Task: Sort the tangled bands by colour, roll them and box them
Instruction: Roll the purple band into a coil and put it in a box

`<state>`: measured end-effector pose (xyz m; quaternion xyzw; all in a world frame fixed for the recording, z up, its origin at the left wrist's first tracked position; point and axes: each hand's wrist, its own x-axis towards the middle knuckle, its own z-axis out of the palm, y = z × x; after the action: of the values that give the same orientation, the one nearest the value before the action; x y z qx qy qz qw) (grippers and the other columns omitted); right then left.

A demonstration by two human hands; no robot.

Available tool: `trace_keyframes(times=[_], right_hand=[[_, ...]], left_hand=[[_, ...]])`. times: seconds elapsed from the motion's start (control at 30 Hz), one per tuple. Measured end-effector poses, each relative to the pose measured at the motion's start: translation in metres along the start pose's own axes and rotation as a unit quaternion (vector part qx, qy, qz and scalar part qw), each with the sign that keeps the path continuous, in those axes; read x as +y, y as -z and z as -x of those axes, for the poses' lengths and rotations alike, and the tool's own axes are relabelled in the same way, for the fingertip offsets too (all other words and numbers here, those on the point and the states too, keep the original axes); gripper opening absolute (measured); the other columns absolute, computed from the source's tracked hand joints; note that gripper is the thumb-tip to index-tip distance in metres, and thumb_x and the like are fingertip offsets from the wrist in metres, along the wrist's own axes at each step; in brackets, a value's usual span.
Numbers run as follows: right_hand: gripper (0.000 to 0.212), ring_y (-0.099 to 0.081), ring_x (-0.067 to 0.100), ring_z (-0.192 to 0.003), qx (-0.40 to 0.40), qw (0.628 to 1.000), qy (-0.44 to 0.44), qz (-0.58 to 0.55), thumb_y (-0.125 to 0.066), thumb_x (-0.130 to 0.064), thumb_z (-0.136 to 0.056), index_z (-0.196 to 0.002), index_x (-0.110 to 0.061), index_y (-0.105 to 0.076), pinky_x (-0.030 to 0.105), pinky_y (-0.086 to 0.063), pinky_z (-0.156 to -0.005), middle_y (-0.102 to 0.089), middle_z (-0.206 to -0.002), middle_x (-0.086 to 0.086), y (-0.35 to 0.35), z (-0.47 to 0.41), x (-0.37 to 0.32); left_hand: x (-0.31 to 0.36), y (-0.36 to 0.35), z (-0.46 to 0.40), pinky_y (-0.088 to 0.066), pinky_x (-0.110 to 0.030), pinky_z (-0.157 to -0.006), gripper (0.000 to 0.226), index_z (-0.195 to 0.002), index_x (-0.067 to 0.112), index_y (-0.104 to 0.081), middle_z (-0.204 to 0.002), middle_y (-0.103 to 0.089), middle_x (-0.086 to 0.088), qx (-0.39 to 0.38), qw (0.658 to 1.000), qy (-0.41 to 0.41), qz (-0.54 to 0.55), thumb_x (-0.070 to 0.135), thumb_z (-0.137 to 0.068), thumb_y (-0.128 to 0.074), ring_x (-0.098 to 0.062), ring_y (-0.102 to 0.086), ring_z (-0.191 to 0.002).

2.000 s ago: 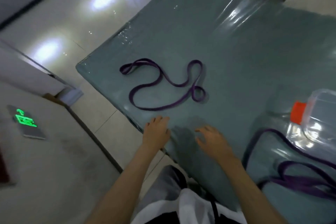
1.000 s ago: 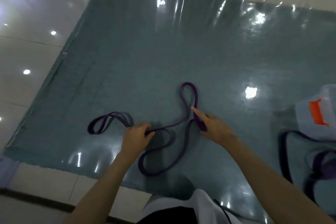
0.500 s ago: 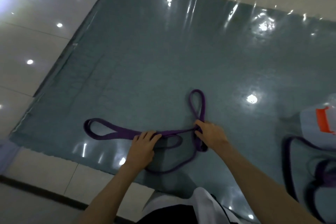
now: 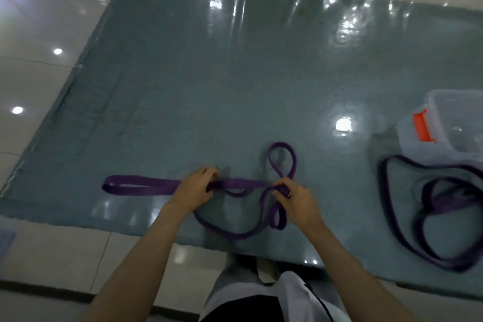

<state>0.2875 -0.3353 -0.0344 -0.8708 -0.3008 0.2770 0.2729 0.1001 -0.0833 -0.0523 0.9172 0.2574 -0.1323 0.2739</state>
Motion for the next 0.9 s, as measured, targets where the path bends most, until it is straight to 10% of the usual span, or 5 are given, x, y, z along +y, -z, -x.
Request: trace_keyframes(times=[0.17,0.53,0.9], right_hand=[[0.009,-0.061,-0.005,-0.06,0.054,0.998,-0.009,-0.044,-0.074,-0.032,-0.097,-0.103,-0.035,-0.067,0.011,-0.043,-0.05,-0.062,-0.071,-0.021,0.023,0.021,0.029],[0.032,-0.069,-0.005,-0.083,0.216,0.963,0.0,-0.16,-0.07,-0.029,-0.098,-0.103,-0.06,-0.062,0.013,-0.054,-0.07,-0.071,-0.094,-0.031,0.163,0.086,0.151],[0.022,-0.071,0.0,-0.08,0.363,0.911,0.018,-0.197,-0.067,-0.028,-0.1,-0.118,-0.039,-0.069,0.011,-0.053,-0.068,-0.073,-0.097,-0.023,0.293,0.158,0.263]], left_hand=[[0.034,0.007,-0.001,-0.052,-0.036,-0.077,0.032,-0.104,0.019,-0.061,-0.101,-0.061,0.0,0.003,0.994,-0.051,0.096,0.008,-0.081,-0.081,-0.021,-0.058,-0.086],[0.262,-0.022,0.006,-0.048,-0.014,-0.073,0.035,-0.096,0.033,-0.059,-0.095,-0.07,0.015,0.102,0.945,-0.067,0.305,0.013,-0.081,-0.083,-0.008,-0.067,-0.09],[0.484,-0.066,-0.016,-0.048,-0.016,-0.073,0.04,-0.09,0.037,-0.058,-0.088,-0.072,0.017,0.101,0.911,-0.137,0.376,0.01,-0.072,-0.082,-0.005,-0.066,-0.085]])
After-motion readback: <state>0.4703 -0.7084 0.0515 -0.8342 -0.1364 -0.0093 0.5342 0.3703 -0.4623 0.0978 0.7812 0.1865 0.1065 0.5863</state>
